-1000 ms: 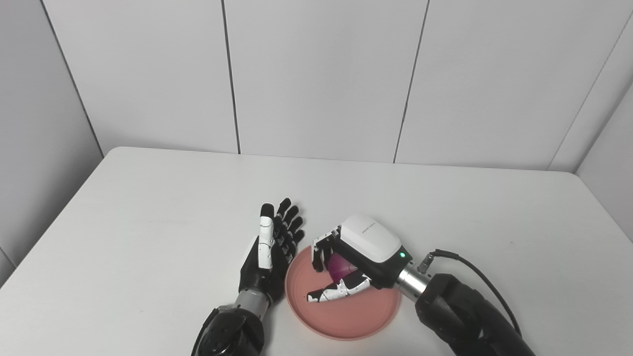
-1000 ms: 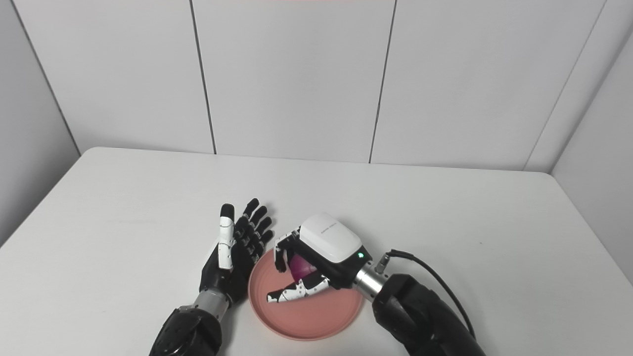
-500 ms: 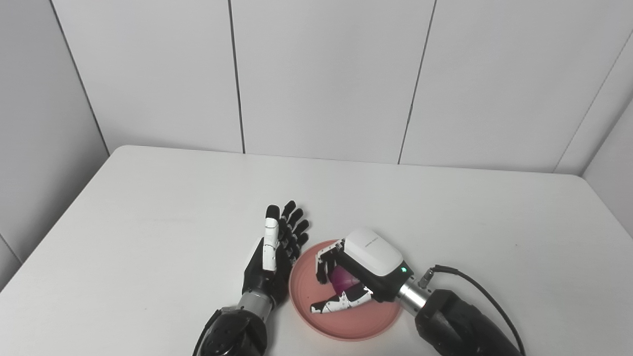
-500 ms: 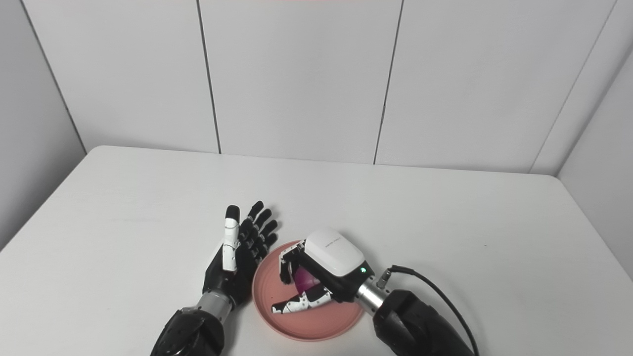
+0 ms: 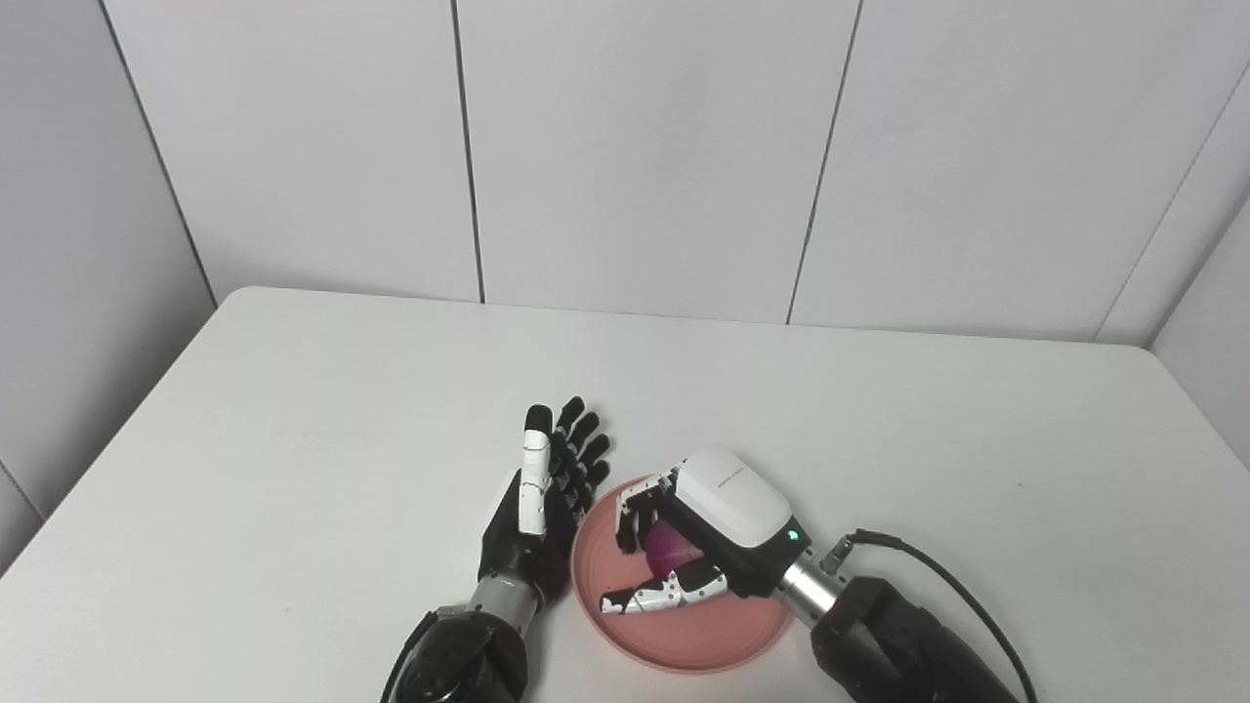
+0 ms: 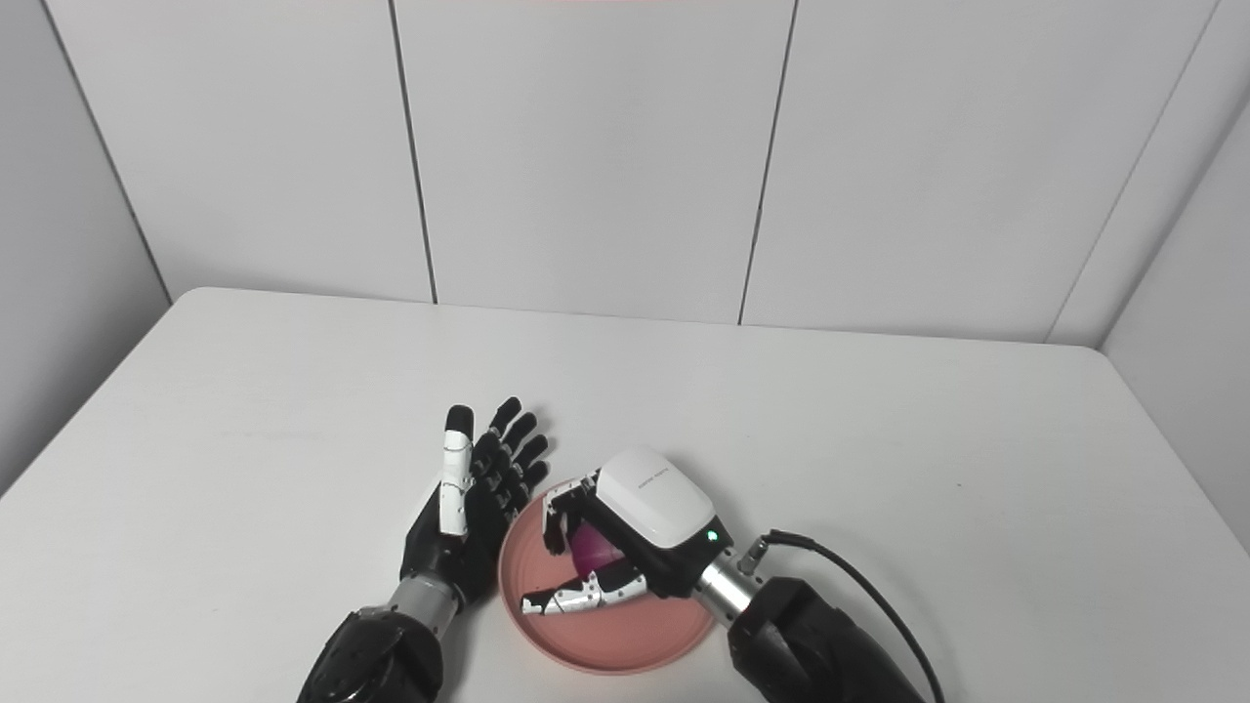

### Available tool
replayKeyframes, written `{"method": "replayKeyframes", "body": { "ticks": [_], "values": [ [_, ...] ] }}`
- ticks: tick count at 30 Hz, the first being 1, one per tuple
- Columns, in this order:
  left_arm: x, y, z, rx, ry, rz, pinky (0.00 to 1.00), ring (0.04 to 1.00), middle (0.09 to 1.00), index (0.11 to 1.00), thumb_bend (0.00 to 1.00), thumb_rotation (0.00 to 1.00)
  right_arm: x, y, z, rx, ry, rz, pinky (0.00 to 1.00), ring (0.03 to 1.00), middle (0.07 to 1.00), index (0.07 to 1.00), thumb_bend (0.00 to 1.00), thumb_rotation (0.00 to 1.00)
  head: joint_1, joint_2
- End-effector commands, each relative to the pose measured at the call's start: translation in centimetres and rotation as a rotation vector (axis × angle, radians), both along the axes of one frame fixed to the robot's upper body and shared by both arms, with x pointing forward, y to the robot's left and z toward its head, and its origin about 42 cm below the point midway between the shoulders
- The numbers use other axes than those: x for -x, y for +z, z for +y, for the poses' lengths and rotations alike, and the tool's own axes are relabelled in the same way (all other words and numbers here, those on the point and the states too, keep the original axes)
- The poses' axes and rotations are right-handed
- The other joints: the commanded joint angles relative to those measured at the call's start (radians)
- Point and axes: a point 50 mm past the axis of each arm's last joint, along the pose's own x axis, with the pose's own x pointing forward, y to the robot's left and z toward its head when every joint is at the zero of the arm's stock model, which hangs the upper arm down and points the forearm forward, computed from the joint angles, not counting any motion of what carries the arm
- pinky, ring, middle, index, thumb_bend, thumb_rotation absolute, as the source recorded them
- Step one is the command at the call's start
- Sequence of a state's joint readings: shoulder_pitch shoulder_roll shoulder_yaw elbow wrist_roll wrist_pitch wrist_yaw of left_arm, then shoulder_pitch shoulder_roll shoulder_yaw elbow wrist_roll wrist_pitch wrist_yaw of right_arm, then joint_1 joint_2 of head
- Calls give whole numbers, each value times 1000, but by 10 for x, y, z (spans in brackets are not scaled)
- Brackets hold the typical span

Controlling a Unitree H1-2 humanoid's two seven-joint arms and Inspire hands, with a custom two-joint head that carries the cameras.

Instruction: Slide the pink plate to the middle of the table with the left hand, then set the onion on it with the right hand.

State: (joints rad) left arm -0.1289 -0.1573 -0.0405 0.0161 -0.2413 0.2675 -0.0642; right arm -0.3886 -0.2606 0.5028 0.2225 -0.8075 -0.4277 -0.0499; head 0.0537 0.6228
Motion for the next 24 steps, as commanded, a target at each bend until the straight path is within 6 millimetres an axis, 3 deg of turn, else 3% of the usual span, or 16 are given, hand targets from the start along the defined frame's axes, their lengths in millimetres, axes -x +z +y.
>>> {"method": "replayKeyframes", "body": {
  "ticks": [1, 3, 4, 6, 9, 12, 24],
  "values": [
    [1, -8, -4, -4, 5, 62, 1000, 992, 1000, 1000, 813, 1000, -2, 26, 6, -42, 33, -120, 282, 389, 524, 609, 763, 800, 0, -1],
    [1, -9, -3, 2, 6, 59, 1000, 998, 1000, 1000, 812, 1000, 0, 28, 6, -20, 36, -127, 414, 509, 612, 680, 839, 847, -2, -1],
    [0, -10, -3, 6, 6, 59, 1000, 1000, 1000, 1000, 810, 1000, 0, 29, 5, -8, 37, -127, 548, 609, 679, 722, 885, 888, -2, -1],
    [0, -12, -3, 13, 9, 62, 1000, 1000, 1000, 1000, 809, 992, 0, 29, 4, 17, 36, -125, 722, 747, 776, 766, 941, 932, -2, -1],
    [0, -13, -2, 14, 10, 63, 1000, 1000, 1000, 1000, 814, 988, 0, 27, 2, 56, 32, -120, 805, 813, 827, 794, 966, 954, -3, 0],
    [-1, -13, -1, 8, 4, 59, 1000, 1000, 1000, 1000, 821, 994, -1, 25, -1, 99, 28, -89, 854, 848, 869, 824, 996, 971, -6, 1],
    [-1, -13, -1, -8, -4, 49, 1000, 1000, 1000, 1000, 805, 1000, -8, 31, -6, 127, 14, -53, 847, 851, 882, 840, 991, 986, -13, -4]
  ]
}}
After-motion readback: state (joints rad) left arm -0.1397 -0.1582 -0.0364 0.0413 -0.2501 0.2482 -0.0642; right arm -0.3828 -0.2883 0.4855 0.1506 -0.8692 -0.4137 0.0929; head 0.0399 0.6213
